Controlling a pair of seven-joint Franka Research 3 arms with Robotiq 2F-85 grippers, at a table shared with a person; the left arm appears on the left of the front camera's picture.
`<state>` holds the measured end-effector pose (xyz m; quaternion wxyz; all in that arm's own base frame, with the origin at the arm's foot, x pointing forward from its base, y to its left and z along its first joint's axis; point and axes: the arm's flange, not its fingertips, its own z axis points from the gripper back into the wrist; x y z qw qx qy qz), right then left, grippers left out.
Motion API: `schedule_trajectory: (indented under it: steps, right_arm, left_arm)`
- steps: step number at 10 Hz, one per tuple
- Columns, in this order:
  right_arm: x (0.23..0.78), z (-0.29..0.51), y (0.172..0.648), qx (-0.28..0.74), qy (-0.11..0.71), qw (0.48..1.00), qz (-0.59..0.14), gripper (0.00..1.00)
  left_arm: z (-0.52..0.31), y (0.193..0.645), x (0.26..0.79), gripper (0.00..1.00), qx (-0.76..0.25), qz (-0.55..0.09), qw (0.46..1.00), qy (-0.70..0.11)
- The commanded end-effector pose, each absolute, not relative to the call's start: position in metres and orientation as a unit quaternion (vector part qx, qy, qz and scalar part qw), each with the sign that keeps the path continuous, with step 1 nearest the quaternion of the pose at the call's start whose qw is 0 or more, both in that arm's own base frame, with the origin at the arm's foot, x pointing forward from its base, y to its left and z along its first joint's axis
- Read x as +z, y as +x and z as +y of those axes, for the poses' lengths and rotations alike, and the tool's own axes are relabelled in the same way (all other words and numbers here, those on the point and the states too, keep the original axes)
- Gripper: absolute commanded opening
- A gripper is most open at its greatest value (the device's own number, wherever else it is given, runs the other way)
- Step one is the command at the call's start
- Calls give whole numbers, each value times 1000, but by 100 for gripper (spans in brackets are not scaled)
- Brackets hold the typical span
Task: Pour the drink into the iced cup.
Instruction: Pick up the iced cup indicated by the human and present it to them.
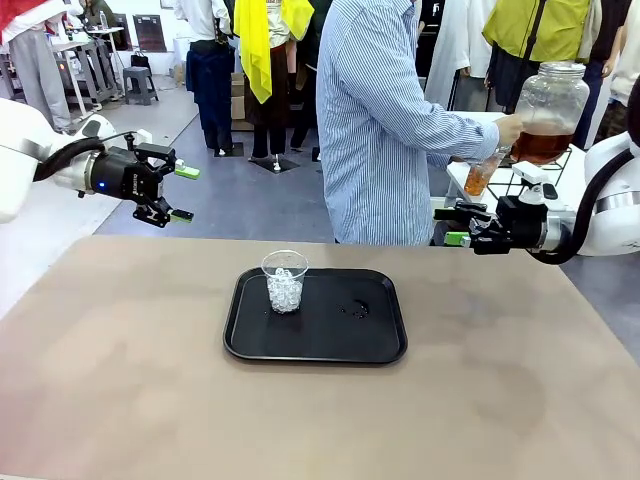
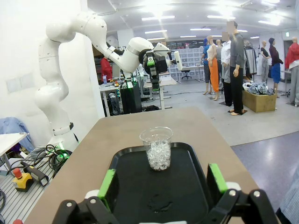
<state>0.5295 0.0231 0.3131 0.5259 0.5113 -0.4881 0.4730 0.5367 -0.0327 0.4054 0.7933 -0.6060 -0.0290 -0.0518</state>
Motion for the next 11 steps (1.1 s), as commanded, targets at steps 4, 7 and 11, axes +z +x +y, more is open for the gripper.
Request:
schedule_trajectory:
  steps: [4,7,11]
  right_arm:
    - [318,24,532,475,515,526,-483,100]
    - [318,24,532,475,515,526,-483,100]
    - [318,24,532,475,515,526,-483,100]
  left_arm:
    - [-33,537,406,100,-52,-30,793,-606]
    - [-33,537,406,100,-52,-30,793,-606]
    - [-33,537,406,100,-52,-30,793,-606]
